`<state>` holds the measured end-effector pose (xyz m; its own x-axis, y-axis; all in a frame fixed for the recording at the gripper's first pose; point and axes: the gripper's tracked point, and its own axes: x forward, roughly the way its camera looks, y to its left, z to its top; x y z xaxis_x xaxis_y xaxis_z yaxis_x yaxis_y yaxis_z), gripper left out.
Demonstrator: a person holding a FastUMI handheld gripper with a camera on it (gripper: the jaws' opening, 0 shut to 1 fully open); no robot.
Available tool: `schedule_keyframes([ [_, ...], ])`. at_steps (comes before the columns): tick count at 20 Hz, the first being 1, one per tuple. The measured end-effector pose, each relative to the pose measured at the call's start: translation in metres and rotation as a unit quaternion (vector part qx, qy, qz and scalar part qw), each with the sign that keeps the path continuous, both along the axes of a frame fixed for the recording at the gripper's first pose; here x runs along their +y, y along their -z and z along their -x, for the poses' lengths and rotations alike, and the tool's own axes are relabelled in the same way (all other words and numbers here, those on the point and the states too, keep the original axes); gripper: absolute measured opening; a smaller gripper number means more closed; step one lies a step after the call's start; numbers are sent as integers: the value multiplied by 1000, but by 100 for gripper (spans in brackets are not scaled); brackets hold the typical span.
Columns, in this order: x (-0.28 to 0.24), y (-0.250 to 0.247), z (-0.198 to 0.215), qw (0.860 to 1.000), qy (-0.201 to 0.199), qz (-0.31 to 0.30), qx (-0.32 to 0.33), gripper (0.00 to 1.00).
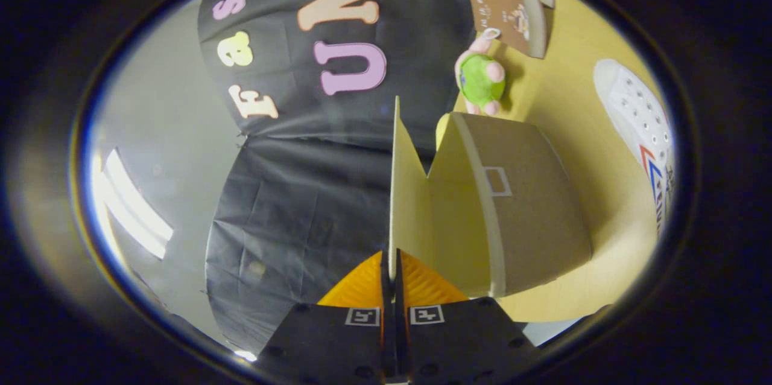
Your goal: Open the storage box then place both shoes into the box .Put the left shoe in first, then the right shoe, with the right side of both shoes facing outward in a uniform manner.
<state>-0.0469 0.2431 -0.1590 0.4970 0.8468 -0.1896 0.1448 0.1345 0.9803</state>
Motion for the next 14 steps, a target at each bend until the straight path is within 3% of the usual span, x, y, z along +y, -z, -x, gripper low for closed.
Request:
schedule_keyframes([
  [14, 118, -78, -14, 982, -94, 79, -143, 8],
])
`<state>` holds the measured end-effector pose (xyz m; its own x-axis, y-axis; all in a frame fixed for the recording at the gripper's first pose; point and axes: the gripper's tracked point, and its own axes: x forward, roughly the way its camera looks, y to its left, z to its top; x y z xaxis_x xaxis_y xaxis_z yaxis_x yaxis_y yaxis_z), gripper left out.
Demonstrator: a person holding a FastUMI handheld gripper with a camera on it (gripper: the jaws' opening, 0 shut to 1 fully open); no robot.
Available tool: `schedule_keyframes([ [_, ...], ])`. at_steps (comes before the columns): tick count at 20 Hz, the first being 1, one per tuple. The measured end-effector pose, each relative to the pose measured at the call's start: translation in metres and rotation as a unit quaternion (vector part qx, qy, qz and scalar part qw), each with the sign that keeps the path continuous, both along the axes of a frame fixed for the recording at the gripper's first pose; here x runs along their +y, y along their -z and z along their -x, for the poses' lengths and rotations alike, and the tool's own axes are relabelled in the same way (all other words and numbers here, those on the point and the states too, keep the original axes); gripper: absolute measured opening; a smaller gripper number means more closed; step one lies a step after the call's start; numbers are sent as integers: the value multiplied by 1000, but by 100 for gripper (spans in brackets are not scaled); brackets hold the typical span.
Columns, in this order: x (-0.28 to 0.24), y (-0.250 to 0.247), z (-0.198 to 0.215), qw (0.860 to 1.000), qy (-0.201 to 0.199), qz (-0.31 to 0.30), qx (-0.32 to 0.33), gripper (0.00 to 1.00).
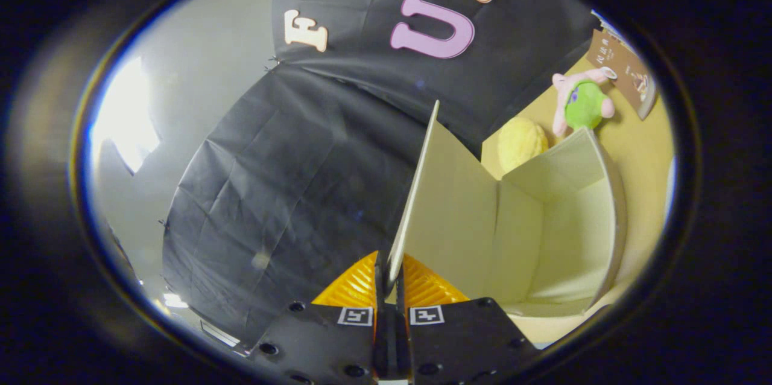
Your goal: Open the storage box then place both shoes into the box .Put the left shoe in first, then the right shoe, with the right side of both shoes facing outward in a uniform manner.
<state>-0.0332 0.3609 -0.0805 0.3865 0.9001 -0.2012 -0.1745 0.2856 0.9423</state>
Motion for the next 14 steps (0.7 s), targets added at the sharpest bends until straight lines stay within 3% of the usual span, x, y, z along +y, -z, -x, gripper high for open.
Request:
schedule_keyframes([
  [5, 49, -5, 12, 999, -26, 15, -32, 8],
  [7, 61, -8, 11, 998, -34, 24, -50, 18],
  [13, 72, -1, 12, 989, -21, 74, -128, 99],
  [14, 68, 3, 9, 987, -15, 81, -138, 99],
])
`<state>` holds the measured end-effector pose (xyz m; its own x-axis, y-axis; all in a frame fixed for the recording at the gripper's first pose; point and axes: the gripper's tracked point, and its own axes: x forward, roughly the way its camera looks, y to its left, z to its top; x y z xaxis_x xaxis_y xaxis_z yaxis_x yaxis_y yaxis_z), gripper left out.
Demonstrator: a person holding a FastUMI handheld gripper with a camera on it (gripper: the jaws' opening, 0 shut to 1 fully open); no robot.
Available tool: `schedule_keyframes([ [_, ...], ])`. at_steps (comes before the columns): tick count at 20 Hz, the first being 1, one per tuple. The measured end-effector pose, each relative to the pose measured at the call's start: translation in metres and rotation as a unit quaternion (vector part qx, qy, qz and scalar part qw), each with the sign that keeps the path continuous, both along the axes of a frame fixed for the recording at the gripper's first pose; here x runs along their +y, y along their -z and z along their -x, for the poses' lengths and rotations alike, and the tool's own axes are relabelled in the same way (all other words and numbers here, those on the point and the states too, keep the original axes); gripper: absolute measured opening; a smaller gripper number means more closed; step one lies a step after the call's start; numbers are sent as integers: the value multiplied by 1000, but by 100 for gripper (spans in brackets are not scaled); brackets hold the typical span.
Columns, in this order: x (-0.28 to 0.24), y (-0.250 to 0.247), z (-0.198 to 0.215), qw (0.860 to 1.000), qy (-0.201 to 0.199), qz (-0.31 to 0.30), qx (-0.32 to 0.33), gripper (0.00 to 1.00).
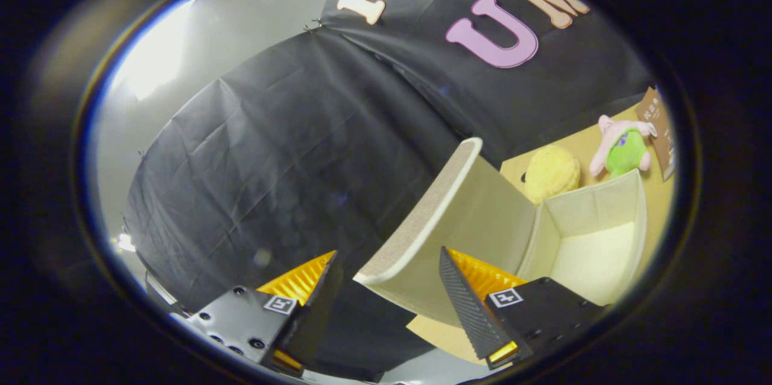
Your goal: Open the storage box then place both shoes into the box .Put the left shoe in first, then the right shoe, with the right side of both shoes facing outward in a uniform manner.
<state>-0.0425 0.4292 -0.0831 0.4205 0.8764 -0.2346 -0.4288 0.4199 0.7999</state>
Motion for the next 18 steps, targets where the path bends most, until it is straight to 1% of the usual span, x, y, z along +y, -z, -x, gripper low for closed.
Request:
schedule_keyframes([
  [3, -26, 14, -11, 999, 25, 38, -30, 100],
  [6, -64, 18, -28, 993, 62, 80, -68, 100],
  [9, -114, 34, -44, 983, 96, 128, -87, 100],
  [13, -187, 49, -56, 969, 140, 178, -101, 100],
  [18, -262, 65, -70, 948, 181, 234, -113, 100],
])
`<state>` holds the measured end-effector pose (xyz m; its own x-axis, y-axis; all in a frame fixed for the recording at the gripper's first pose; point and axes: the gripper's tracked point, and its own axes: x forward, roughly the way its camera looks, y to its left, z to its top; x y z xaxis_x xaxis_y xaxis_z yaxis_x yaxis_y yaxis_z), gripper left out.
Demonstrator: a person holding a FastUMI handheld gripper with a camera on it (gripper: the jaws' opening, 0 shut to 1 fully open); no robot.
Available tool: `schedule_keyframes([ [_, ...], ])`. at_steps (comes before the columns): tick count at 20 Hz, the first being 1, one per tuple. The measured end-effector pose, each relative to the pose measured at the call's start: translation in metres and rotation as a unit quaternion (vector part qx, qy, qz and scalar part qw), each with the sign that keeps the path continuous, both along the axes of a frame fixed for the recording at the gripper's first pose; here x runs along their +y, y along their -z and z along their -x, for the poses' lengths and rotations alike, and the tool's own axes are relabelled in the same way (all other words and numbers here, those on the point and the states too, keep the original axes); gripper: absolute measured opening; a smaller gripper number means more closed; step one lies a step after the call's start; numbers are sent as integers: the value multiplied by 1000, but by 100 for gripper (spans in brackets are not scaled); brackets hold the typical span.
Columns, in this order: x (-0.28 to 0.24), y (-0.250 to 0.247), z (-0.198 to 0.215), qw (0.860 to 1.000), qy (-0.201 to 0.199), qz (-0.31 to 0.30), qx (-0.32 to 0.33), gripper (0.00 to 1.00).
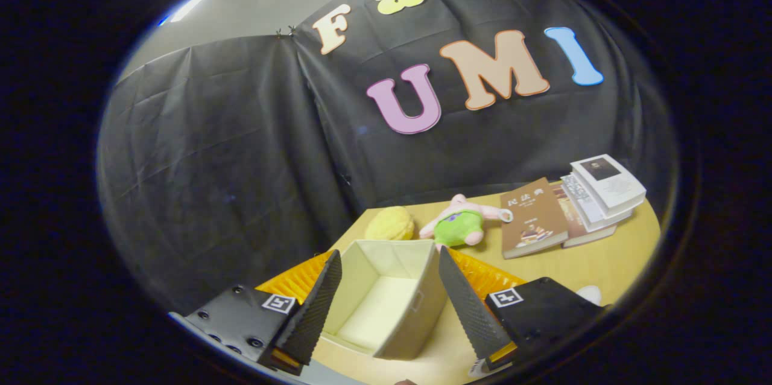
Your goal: Open the storage box then place both shoes into the box .Put the left shoe in first, then the right shoe, with the right side of both shoes facing outward in a uniform manner.
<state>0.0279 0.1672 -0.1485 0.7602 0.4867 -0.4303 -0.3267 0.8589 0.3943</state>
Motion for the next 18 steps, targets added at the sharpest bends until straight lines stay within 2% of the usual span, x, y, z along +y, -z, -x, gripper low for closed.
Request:
schedule_keyframes([
  [5, -68, 31, 0, 997, 32, 69, 4, 100],
  [9, -110, 75, 12, 991, 34, 129, 24, 100],
  [14, -143, 138, 34, 981, 17, 177, 74, 100],
  [18, -150, 191, 55, 971, -17, 201, 126, 100],
])
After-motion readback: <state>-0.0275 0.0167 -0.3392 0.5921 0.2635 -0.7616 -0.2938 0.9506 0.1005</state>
